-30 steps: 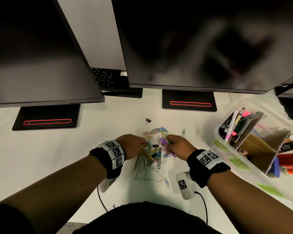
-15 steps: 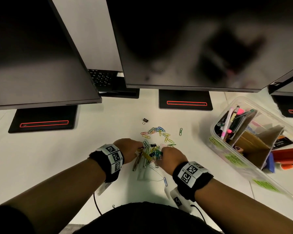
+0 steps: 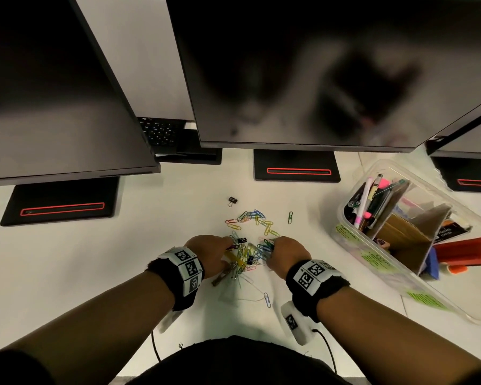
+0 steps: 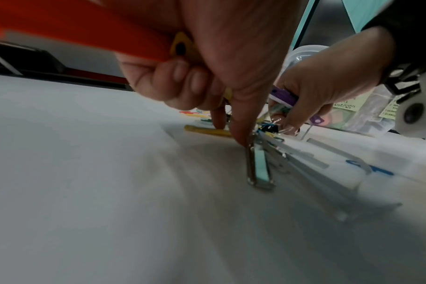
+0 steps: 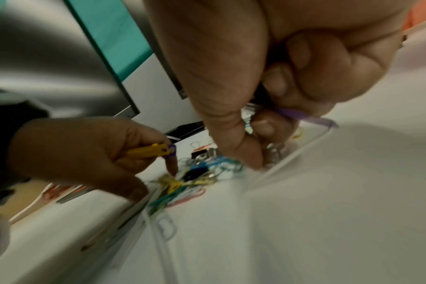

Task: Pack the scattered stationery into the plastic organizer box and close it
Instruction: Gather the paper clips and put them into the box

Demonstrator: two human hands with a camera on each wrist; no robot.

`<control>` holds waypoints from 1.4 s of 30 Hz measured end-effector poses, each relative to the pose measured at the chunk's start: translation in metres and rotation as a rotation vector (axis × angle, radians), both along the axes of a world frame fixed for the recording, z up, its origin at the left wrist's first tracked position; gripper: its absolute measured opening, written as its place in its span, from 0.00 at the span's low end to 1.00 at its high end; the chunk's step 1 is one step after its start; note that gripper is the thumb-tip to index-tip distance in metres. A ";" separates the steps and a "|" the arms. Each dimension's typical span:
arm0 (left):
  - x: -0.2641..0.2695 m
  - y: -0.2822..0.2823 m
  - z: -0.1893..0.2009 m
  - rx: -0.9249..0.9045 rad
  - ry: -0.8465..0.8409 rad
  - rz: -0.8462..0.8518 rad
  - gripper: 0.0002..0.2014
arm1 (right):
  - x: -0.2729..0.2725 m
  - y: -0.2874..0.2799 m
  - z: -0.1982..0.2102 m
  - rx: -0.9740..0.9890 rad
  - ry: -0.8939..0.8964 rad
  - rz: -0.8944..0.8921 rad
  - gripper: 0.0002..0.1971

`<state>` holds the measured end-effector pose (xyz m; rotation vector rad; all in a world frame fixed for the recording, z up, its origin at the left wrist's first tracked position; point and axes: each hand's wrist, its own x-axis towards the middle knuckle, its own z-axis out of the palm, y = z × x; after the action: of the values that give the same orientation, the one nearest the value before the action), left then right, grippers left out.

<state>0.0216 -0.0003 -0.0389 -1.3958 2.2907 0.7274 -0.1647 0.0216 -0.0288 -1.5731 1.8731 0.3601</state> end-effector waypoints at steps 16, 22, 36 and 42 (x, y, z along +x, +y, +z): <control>-0.017 -0.001 0.005 0.017 -0.024 -0.081 0.23 | -0.063 -0.033 0.111 -0.102 0.007 0.063 0.15; -0.021 0.003 0.002 0.053 -0.009 -0.057 0.24 | -0.137 -0.035 0.152 -0.084 0.045 -0.248 0.19; -0.036 0.017 0.002 -0.029 -0.052 -0.088 0.19 | -0.219 -0.048 0.163 -0.012 0.041 -0.609 0.05; -0.040 0.009 0.001 -0.027 -0.076 -0.084 0.16 | -0.230 -0.052 0.143 0.060 0.174 -0.585 0.13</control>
<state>-0.0187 0.0083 -0.0380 -1.3071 2.2926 0.6090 -0.3944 -0.0301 0.1139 -0.9124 2.3236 0.2882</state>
